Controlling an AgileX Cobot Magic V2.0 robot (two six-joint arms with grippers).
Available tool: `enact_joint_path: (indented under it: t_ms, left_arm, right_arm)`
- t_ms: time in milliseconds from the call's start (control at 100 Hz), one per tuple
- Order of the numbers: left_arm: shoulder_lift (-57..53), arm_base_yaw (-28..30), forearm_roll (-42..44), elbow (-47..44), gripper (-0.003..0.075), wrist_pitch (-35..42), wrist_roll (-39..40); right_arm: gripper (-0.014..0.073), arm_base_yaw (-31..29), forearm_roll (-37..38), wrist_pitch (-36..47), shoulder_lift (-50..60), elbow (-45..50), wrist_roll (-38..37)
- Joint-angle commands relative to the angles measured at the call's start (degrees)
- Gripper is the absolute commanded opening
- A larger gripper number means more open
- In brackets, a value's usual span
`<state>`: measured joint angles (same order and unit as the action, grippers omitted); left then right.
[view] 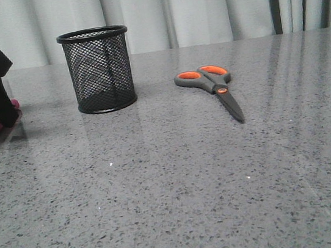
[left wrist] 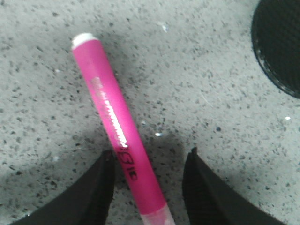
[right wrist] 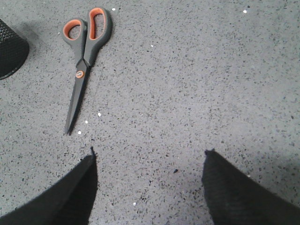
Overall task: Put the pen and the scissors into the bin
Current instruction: 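Lift the pink highlighter upright with the left gripper toward the mesh cup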
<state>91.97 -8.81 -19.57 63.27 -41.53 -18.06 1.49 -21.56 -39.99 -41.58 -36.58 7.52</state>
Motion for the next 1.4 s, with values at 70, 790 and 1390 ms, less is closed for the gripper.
enact_joint_path:
  t_ms: [70, 790, 1390]
  left_arm:
    - [-0.72, -0.43, -0.11, 1.85, 0.0291, 1.26, 0.81]
    - [-14.24, -4.37, 2.9, 1.74, -0.0022, 9.57, -1.81]
    - [-12.94, -19.51, -7.52, 1.74, -0.0022, 40.77, -12.19]
  right_arm:
    - [0.0433, -0.33, -0.69, 2.63, -0.21, -2.12, 0.31]
    - [0.0433, -0.33, -0.69, 1.68, -0.21, -2.12, 0.31]
    - [0.0433, -0.33, -0.69, 1.71, -0.21, -2.12, 0.31]
